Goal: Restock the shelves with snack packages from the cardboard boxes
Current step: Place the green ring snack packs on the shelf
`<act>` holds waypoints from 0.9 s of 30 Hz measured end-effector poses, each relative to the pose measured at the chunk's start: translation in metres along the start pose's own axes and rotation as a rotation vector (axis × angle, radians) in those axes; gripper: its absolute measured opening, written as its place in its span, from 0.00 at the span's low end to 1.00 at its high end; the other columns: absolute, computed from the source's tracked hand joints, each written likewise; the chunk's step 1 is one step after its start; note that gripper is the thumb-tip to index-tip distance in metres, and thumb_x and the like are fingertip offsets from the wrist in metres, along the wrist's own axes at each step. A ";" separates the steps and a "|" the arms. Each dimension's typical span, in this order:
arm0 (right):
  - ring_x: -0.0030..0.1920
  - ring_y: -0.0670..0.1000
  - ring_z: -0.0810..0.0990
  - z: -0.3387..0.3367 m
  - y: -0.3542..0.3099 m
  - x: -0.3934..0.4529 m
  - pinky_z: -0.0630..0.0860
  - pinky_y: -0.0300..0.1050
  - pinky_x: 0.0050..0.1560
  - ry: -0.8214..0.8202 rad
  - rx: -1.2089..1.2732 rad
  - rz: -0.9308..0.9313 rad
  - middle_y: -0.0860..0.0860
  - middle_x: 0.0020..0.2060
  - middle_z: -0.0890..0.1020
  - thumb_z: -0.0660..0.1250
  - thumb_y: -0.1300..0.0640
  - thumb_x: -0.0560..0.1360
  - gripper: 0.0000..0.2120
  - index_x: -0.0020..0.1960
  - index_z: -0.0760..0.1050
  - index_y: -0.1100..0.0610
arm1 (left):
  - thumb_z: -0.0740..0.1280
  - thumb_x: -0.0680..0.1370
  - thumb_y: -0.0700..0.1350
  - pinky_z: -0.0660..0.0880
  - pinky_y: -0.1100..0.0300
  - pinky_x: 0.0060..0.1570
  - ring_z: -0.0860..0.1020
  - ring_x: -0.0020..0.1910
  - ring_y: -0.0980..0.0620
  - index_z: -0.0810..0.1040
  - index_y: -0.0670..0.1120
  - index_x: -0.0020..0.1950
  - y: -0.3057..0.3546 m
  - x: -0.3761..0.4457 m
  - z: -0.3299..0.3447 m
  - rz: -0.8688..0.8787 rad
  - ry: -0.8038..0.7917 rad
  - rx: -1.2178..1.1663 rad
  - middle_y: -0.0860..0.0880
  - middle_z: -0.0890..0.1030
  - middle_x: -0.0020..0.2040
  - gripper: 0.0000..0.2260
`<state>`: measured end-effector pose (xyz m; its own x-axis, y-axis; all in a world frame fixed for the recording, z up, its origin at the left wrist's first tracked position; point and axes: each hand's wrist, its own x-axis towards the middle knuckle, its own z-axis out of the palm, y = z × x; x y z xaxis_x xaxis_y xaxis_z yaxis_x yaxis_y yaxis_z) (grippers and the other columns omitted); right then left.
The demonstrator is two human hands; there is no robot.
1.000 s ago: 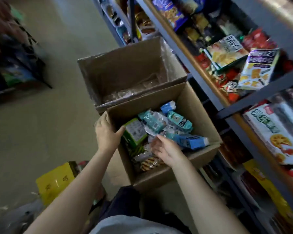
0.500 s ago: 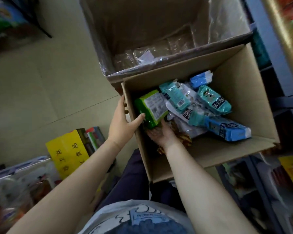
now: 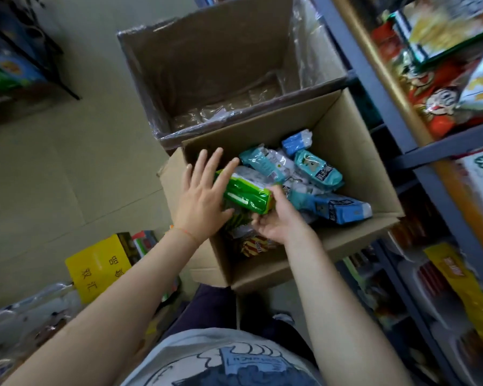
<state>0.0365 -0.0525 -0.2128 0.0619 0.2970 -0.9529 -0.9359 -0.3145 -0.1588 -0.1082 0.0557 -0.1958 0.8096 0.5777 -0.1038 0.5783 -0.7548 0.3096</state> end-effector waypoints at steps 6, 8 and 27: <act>0.29 0.49 0.78 -0.063 -0.024 -0.115 0.75 0.40 0.29 -0.099 -0.058 -0.291 0.52 0.30 0.80 0.64 0.41 0.79 0.17 0.51 0.78 0.55 | 0.74 0.72 0.55 0.68 0.48 0.68 0.76 0.66 0.45 0.74 0.51 0.71 0.099 0.009 -0.050 0.136 -0.020 -0.088 0.48 0.79 0.66 0.28; 0.32 0.49 0.79 -0.095 -0.031 -0.155 0.76 0.42 0.30 -0.022 -0.034 -0.552 0.51 0.32 0.80 0.64 0.45 0.80 0.13 0.49 0.78 0.54 | 0.73 0.72 0.60 0.78 0.52 0.56 0.82 0.55 0.50 0.80 0.52 0.64 0.139 0.002 -0.073 -0.038 0.064 -0.478 0.51 0.84 0.57 0.23; 0.57 0.39 0.81 -0.395 0.060 -0.444 0.79 0.43 0.56 0.475 -0.131 -1.502 0.39 0.59 0.80 0.78 0.53 0.71 0.24 0.60 0.74 0.35 | 0.70 0.80 0.49 0.79 0.60 0.45 0.85 0.52 0.48 0.80 0.46 0.61 0.503 -0.115 -0.119 0.252 -0.273 -1.303 0.49 0.86 0.53 0.12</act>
<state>0.0893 -0.5590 0.0985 0.9892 0.1066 0.1003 0.1096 -0.0855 -0.9903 0.0779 -0.3534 0.0845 0.9605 0.2742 -0.0470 0.0208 0.0977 0.9950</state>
